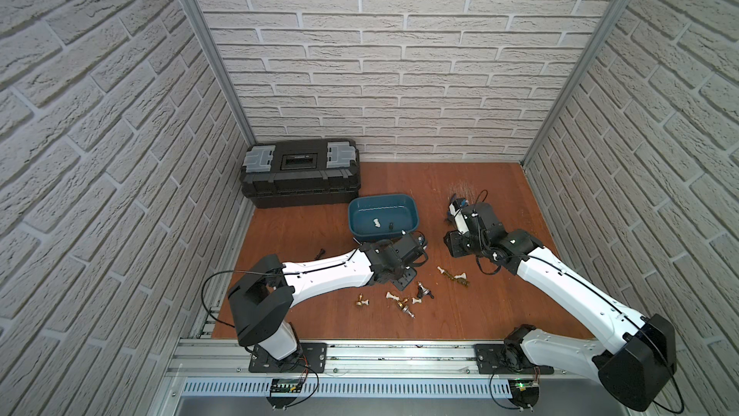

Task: Put the chess pieces into the storage box
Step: Pick up the chess piece at the center of the board.

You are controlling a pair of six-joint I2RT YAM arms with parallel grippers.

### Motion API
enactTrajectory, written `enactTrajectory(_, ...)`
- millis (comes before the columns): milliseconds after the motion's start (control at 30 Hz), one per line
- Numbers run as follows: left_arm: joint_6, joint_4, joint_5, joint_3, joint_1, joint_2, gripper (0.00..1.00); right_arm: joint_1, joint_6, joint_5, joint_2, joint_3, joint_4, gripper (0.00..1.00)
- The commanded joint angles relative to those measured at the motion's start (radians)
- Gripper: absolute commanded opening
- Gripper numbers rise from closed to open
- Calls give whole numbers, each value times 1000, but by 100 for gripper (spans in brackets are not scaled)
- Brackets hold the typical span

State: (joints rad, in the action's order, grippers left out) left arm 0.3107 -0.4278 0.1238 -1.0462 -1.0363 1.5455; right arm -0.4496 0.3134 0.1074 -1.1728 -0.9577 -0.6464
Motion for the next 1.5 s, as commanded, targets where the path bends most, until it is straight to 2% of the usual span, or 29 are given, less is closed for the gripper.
enactTrajectory(0, 5, 100, -76, 23, 28, -53, 48, 29, -17, 1, -1, -3, -9, 44)
enactTrajectory(233, -165, 3, -56, -73, 39, 89, 47, 49, -22, -41, 57, 17, 47, 44)
enactTrajectory(467, -271, 35, -135, -132, 118, 203, 47, 52, -20, -67, 216, 98, 128, 42)
enactTrajectory(667, -315, 49, -184, -145, 150, 260, 50, 54, -34, -71, 295, 139, 168, 42)
enactTrajectory(867, -332, 35, -251, -173, 144, 324, 52, 54, -37, -101, 263, 133, 174, 41)
enactTrajectory(1033, -331, 40, -252, -183, 143, 363, 52, 54, -38, -112, 251, 134, 180, 41)
enactTrajectory(1133, -331, 33, -234, -184, 143, 384, 49, 54, -39, -109, 257, 138, 183, 41)
enactTrajectory(1467, -326, 33, -211, -151, 144, 359, 27, 55, -29, -76, 299, 156, 201, 41)
